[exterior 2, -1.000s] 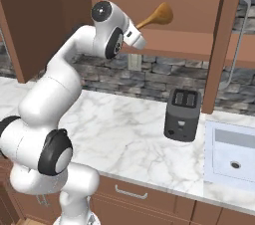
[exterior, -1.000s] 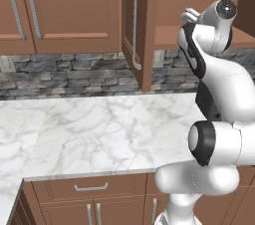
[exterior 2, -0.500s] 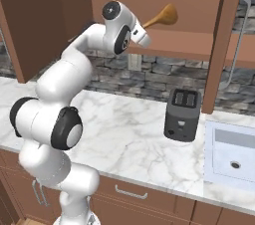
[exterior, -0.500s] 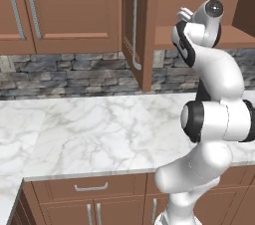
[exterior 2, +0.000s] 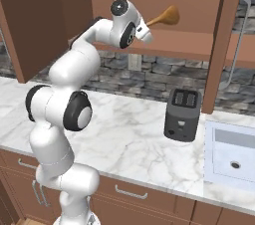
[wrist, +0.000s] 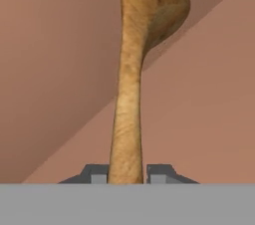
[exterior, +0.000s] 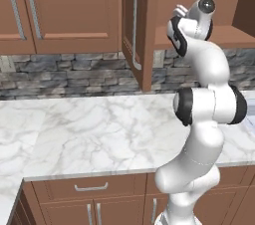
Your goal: Organize the utensils by type. Pick up the wooden spoons from the counter and place them in the open cabinet. Then pick up the metallic utensils from the counter and place them in the open drawer.
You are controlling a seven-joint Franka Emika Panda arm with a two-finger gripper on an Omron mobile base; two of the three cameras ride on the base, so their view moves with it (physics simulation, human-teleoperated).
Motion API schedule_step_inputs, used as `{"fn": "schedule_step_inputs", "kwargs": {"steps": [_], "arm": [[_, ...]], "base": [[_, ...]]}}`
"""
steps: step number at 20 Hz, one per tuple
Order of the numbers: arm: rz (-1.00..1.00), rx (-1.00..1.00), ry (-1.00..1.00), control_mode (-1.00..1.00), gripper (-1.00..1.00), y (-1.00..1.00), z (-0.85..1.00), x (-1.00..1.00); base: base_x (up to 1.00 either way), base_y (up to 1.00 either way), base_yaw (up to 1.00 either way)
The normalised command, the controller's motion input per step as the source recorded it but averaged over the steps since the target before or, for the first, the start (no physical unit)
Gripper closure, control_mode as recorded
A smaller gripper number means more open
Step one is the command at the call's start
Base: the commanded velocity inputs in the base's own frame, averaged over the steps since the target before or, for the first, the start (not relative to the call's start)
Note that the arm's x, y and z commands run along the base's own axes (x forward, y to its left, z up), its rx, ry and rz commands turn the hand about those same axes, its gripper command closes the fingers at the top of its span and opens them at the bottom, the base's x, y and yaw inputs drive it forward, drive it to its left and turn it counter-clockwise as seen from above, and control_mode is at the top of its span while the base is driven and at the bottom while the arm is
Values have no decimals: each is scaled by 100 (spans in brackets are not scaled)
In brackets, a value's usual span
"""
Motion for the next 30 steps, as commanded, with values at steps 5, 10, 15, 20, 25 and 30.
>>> {"fn": "schedule_step_inputs", "kwargs": {"steps": [5, 10, 15, 20, 25, 30], "arm": [[-1, 7, 0, -100, 100, -12, -15, 55], [0, 1, 0, -100, -100, -6, -45, 44], [0, 2, 0, -100, -100, -12, -43, 34], [-2, 13, -14, -100, -100, -76, -32, 1], [-1, 20, -26, -100, -100, -70, -36, -8], [0, 16, -34, -100, -100, -28, -31, -78]], "base": [[0, 0, 0], [0, 0, 0], [0, 0, 0], [0, 0, 0], [0, 0, 0], [0, 0, 0]]}}
